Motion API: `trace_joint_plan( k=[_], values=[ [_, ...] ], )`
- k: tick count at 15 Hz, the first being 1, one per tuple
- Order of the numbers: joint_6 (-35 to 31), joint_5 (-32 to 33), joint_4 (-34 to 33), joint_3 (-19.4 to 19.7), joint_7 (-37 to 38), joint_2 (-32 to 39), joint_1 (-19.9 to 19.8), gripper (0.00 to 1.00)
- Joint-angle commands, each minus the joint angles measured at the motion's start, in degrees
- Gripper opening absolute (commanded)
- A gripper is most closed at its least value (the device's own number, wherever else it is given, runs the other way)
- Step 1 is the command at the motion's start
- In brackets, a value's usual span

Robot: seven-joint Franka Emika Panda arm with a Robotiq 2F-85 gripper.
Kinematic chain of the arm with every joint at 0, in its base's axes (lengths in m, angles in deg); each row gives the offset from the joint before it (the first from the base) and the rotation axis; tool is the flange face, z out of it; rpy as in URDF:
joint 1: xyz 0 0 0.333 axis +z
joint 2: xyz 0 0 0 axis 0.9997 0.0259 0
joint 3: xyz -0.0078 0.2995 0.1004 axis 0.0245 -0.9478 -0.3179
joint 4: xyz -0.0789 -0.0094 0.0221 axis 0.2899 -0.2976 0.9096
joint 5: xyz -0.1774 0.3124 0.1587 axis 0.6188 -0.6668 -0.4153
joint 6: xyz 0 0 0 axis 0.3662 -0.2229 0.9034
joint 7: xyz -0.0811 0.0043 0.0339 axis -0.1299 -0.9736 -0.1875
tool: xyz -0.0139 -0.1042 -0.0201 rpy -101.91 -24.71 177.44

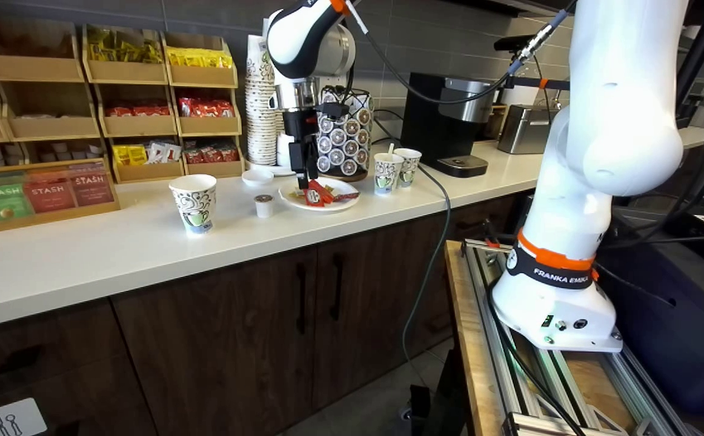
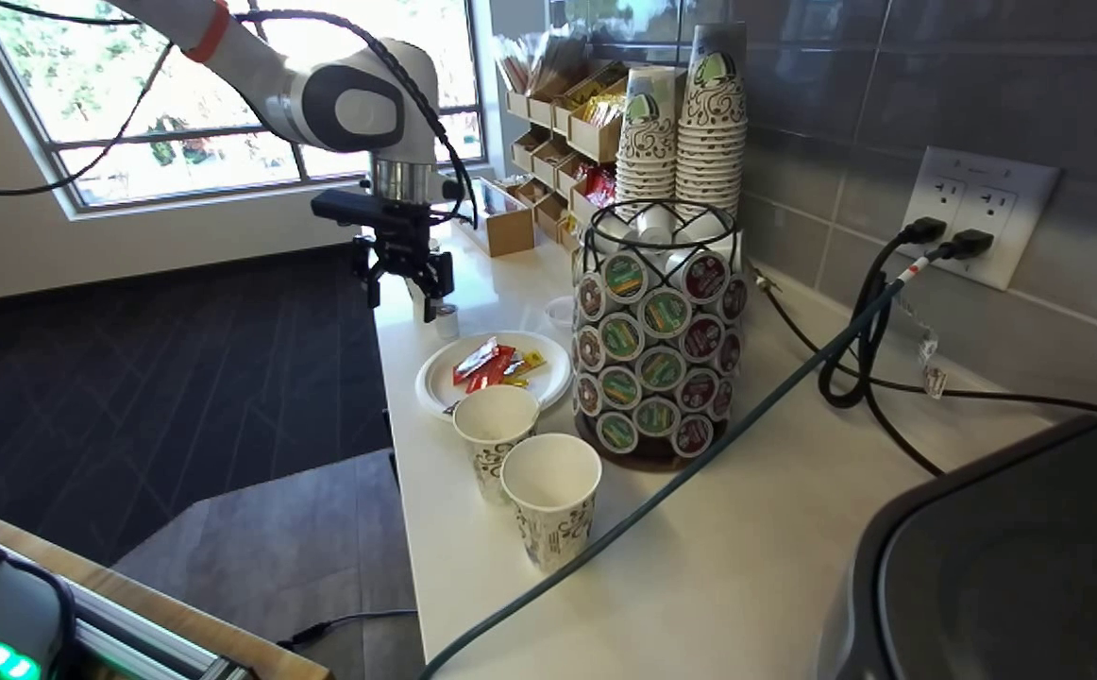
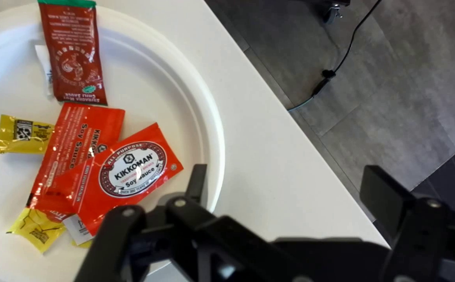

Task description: Remove one orange sachet from the white plate and put it in the coffee cup on the left

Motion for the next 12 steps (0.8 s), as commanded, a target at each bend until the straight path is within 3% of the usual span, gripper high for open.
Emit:
trace_joint_plan(
  k=[1, 4, 12],
  values=[
    [0.13, 0.19, -0.10, -0.78, 0.15, -0.02, -0.76, 1.00],
    [0.13, 0.19, -0.10, -0.78, 0.15, -0.02, -0.76, 1.00],
    [-11.79, 4.24, -2.65, -0.53, -15.84, 5.09, -4.34, 1.00]
  ],
)
